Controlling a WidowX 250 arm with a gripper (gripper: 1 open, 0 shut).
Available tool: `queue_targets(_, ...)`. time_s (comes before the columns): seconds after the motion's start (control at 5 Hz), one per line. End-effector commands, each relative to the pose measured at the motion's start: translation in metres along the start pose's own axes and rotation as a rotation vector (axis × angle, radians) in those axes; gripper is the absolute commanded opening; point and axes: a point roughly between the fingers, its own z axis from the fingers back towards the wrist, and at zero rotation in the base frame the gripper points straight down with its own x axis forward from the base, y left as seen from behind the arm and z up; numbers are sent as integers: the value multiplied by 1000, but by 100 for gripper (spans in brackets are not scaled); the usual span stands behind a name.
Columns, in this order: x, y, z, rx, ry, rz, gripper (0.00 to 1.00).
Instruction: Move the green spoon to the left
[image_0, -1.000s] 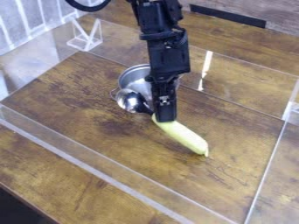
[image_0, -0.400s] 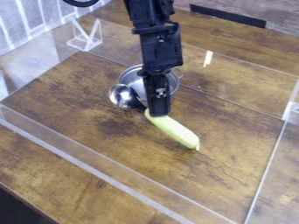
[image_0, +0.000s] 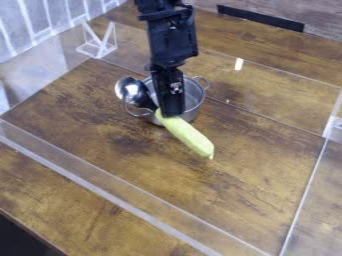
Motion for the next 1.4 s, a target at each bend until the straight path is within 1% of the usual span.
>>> queue_targets(0.0, -6, -5, 49, 88, -77, -3, 0)
queue_targets(0.2, -14, -5, 70, 109, -85, 34, 0)
queue_targets(0.4, -22, 0, 78, 112, -96, 58, 0)
queue_targets(0.6, -26, -7, 76, 112, -103, 51, 0)
queue_targets(0.8, -30, -11, 63, 107, -107, 42, 0)
queue_targets(1.0, -45, -5, 74, 124, -150, 159, 0)
queue_targets(1.2, -51, 3, 69, 132, -175, 248, 0)
